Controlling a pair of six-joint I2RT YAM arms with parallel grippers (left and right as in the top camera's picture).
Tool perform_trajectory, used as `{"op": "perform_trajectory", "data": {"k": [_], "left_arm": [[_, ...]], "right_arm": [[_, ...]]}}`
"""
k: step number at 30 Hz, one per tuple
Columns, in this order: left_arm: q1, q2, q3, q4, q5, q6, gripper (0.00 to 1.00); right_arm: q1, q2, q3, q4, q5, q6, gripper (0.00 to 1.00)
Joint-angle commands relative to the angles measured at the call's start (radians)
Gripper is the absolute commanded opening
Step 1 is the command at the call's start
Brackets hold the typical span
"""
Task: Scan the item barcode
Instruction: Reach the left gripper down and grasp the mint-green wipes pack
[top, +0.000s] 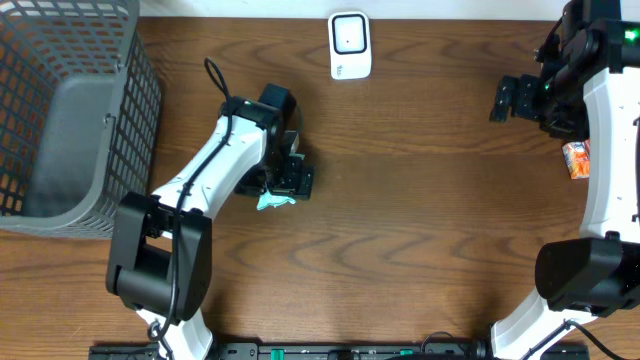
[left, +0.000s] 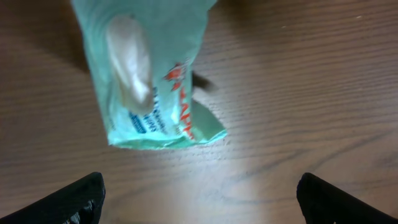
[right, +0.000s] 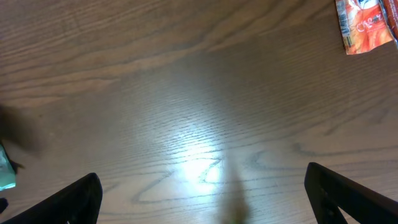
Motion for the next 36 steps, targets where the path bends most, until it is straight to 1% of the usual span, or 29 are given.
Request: {"op": "perform_trajectory", "data": {"k": [1, 10, 17, 20, 21, 23, 27, 32, 34, 35, 36], "left_arm": [[-0.014, -0.007, -0.029, 0.017, -0.013, -0.010, 0.98], [-0.016, -0.007, -0.083, 0.095, -0.013, -0.010, 0.98], [-0.016, -0.007, -0.141, 0.237, -0.037, -0.009, 0.98], [-0.016, -0.007, -0.143, 0.271, -0.043, -0.009, 0.99], [-0.016, -0.007, -0.143, 0.279, -0.043, -0.009, 0.93], [-0.016, -0.007, -0.143, 0.290, -0.044, -0.009, 0.86], [-0.016, -0.007, -0.143, 0.319, -0.077, -0.009, 0.83], [-0.016, -0.007, -0.143, 0.336, -0.146, -0.010, 0.83], [-0.016, -0.007, -0.143, 0.338, -0.151, -0.010, 0.83], [-0.016, -0.007, -0.143, 0.337, -0.151, -0.019, 0.82], [-0.016, -0.007, -0.143, 0.337, -0.151, -0.039, 0.78]], "right_arm": [[0.005, 0.006, -0.005, -0.001, 0.013, -0.014, 0.99], [0.005, 0.006, -0.005, -0.001, 0.013, -0.014, 0.99], [0.005, 0.006, -0.005, -0.001, 0.013, -0.014, 0.99], [0.005, 0.006, -0.005, -0.001, 0.013, -0.014, 0.99], [0.005, 0.006, -0.005, -0.001, 0.013, -0.014, 0.99], [0.005, 0.006, -0.005, -0.001, 0.013, -0.014, 0.99], [0.005, 0.006, -0.005, -0.001, 0.013, -0.014, 0.99], [0.005, 0.006, -0.005, -0.001, 0.013, -0.015, 0.99], [0.005, 0.006, -0.005, -0.001, 0.013, -0.014, 0.99], [0.005, 0.006, -0.005, -0.001, 0.013, -0.014, 0.99], [0.005, 0.006, -0.005, -0.001, 0.013, -0.015, 0.99]]}}
